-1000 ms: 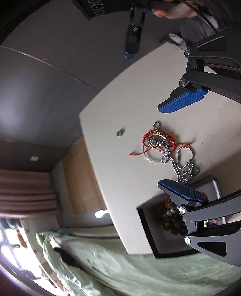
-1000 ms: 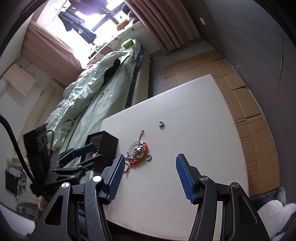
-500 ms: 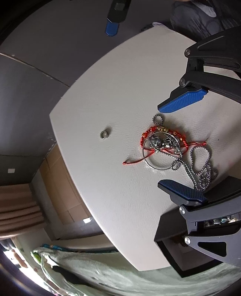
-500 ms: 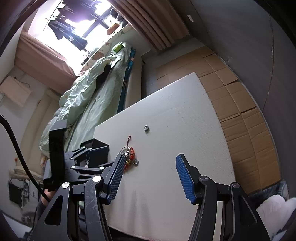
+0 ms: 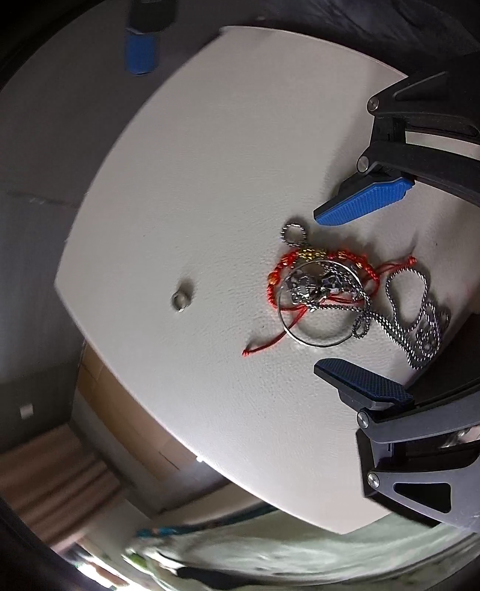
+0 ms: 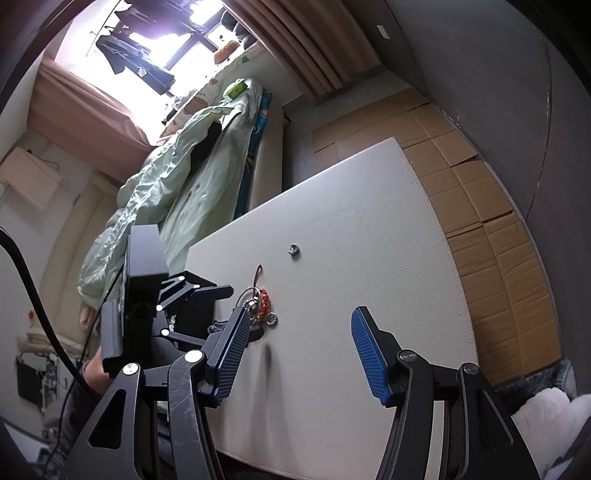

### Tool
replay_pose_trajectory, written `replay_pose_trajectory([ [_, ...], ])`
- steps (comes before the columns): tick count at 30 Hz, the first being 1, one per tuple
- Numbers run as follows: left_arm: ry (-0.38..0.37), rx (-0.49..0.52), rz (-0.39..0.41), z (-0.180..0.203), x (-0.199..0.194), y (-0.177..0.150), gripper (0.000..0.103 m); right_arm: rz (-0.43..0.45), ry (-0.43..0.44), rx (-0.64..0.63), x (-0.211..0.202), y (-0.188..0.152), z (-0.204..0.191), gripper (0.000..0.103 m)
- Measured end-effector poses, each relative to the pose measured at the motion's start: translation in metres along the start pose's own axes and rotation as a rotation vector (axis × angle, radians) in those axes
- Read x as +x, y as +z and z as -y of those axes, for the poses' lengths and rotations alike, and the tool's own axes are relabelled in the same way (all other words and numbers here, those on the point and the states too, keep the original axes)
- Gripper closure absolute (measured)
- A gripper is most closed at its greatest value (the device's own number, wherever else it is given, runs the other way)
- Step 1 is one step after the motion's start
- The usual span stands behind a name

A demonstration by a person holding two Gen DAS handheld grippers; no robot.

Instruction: Organize jewelry

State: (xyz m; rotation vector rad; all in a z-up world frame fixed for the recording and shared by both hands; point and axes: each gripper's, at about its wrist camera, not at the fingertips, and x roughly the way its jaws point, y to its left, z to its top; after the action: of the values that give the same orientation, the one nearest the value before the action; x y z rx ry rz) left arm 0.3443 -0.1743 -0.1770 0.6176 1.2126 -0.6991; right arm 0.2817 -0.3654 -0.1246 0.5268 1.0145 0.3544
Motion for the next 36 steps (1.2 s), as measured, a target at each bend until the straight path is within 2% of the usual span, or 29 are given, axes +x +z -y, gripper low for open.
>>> replay_pose_trajectory([
  [9,-0.084,0.091,-0.086,-0.014,0.005,0.004,0.028,-0.003,0.001,-0.008,0.001,0.0,-0.001,0.045],
  [15,-0.083,0.12,-0.1,-0.017,0.006,0.01,0.032,-0.008,0.001,-0.016,0.002,0.002,-0.002,0.045],
  [18,-0.081,0.112,-0.092,-0.022,0.006,0.014,0.039,-0.002,0.001,-0.011,0.001,0.002,-0.001,0.045],
  [20,-0.079,0.104,-0.089,-0.024,0.006,0.018,0.052,0.001,-0.001,-0.005,0.0,0.002,0.0,0.045],
  [26,-0.094,0.118,-0.071,-0.014,-0.002,0.011,0.054,0.001,-0.005,0.004,-0.002,0.0,0.003,0.045],
  [32,-0.117,0.042,0.032,-0.016,-0.029,-0.005,0.055,-0.006,-0.005,0.002,0.001,0.0,0.002,0.045],
  [33,-0.123,0.021,0.063,-0.019,-0.037,-0.008,0.069,-0.01,-0.006,0.002,0.002,0.0,0.001,0.045],
  [34,-0.125,0.004,0.073,-0.021,-0.041,-0.009,0.1,-0.012,-0.007,0.002,0.003,0.001,0.001,0.045],
  [36,-0.116,-0.057,0.118,-0.03,-0.052,-0.012,0.1,-0.018,-0.011,-0.001,0.006,0.001,0.0,0.045],
])
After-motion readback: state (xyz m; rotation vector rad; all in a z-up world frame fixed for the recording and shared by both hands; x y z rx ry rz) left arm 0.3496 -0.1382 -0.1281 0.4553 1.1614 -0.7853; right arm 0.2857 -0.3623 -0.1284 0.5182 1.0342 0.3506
